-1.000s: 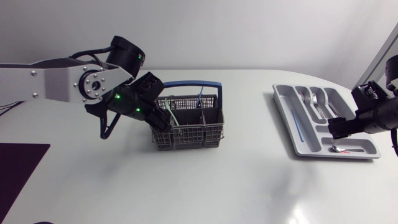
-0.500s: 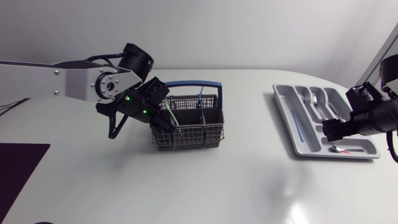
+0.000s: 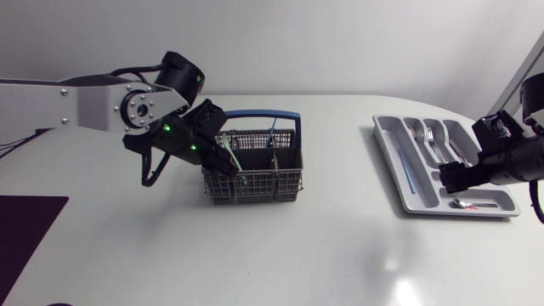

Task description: Unload the cutlery basket into the drawer organizer.

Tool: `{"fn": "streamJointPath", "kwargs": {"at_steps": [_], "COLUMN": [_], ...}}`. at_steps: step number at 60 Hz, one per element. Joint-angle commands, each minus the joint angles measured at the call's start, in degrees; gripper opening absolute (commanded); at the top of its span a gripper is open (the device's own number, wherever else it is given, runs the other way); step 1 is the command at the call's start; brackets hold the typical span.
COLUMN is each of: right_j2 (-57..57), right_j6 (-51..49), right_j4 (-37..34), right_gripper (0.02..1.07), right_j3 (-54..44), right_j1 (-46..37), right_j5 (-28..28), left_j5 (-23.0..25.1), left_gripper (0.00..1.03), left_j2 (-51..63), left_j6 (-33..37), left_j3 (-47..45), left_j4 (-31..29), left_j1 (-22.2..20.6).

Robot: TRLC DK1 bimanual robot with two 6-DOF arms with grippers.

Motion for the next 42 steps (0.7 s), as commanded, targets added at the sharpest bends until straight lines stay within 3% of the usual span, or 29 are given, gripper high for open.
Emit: {"fn": "streamJointPath", "kwargs": {"at_steps": [1,20,42], "right_j2": [-1.35,-8.64,-15.06], "right_j6": [0.89,1.15,0.8], "right_j4": [-0.96,-1.32,-2.46], "right_gripper": [1.02,1.02,1.02], "right_j3": [-1.54,-2.5,-4.0], "right_j1": [1.42,8.28,19.62], "right_j5": [0.67,-1.18,-14.28], "left_j5": [0.84,6.73,23.25], "left_gripper": [0.04,0.04,0.04], "left_j2": [-4.77,-17.34,-25.52], "left_j6": [-0.43,-2.18,-4.21], "left_j3": [0.68,0.24,-3.01], "left_j4": [-0.62,-1.85,-3.69], "left_j1": [0.98,0.71,-2.1]}}
